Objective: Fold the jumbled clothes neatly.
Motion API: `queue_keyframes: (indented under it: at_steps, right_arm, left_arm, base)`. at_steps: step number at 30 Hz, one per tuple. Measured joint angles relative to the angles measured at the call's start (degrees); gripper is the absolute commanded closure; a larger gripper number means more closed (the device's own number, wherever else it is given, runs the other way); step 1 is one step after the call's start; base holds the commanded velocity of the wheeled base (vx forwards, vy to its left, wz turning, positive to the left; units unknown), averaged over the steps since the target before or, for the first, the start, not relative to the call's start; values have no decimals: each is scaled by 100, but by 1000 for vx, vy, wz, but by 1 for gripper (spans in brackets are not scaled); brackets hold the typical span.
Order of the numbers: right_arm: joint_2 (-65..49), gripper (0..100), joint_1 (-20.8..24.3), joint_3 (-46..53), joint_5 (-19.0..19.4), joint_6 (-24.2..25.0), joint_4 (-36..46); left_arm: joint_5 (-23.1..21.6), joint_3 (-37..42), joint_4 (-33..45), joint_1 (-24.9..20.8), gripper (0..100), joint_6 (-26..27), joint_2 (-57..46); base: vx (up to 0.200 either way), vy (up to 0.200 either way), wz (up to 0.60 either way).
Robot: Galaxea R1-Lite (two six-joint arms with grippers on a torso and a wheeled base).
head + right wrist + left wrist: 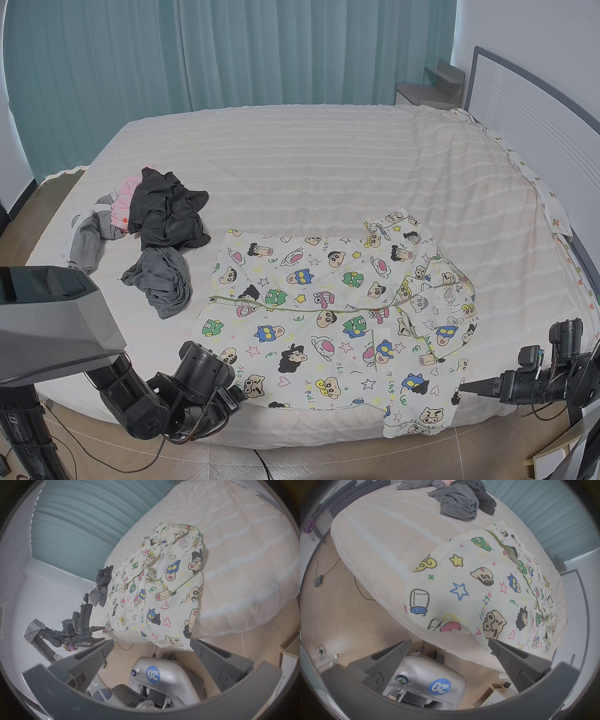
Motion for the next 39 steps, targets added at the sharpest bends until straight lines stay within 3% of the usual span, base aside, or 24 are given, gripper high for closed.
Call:
queue_keyframes:
  at_steps: [9,16,17,32,39]
  right_arm:
    - [276,0,12,295,17,-55,-1018]
    - [573,0,11,455,110,-11,-1517]
    - [600,0,11,458,128,-9,-1517]
    - [794,0,-115,469,105,-128,-1506]
    - [1248,0,-184,469,-27,-862,-1549]
  left_arm:
    - [733,16,-795,-55,0,-293,328]
    - [972,162,-1312,9,0,-433,595]
    - [976,171,-1323,46,100,-438,612]
    - [1091,514,-1353,134,100,-433,567]
    - [1217,622,-1349,145,100,-288,245]
  base:
    - [0,0,0]
    - [0,0,0]
    - [0,0,0]
    - [0,0,0]
    - [0,0,0]
